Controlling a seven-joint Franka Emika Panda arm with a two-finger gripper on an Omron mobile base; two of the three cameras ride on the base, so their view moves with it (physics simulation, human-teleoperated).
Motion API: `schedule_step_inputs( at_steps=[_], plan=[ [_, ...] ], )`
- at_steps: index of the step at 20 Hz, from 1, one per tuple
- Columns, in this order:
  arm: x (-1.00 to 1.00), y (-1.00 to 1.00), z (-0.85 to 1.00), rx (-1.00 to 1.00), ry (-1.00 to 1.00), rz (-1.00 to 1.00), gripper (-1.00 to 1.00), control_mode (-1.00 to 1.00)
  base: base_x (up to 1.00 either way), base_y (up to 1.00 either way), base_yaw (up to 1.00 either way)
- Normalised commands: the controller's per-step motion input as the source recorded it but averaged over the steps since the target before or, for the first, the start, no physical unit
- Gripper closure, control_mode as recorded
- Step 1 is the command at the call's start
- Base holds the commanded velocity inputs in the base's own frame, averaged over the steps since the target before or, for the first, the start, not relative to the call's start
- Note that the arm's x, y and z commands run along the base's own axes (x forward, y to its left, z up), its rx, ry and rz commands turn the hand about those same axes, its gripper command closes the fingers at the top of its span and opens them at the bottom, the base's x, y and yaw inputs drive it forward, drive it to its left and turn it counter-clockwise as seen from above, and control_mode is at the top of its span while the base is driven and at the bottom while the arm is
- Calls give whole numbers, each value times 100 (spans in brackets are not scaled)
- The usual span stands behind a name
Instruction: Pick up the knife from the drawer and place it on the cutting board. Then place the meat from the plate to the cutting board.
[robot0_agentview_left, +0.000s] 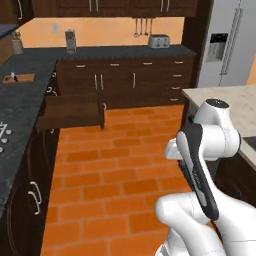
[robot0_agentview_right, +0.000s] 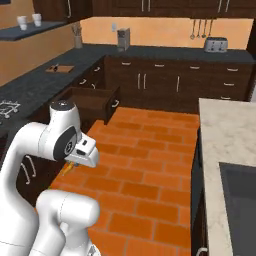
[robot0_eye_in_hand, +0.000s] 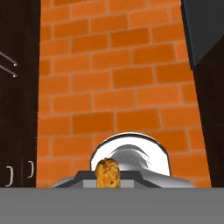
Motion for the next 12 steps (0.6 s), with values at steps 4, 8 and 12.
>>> schedule_step_inputs(
  at_steps=[4, 8, 12],
  plan=[
    [0, 0, 0, 0, 0, 0, 100, 100, 59, -21, -68],
    [0, 0, 0, 0, 0, 0, 100, 100, 100, 24, -35],
    [0, 0, 0, 0, 0, 0, 100, 100, 100, 24, -13]
  ],
)
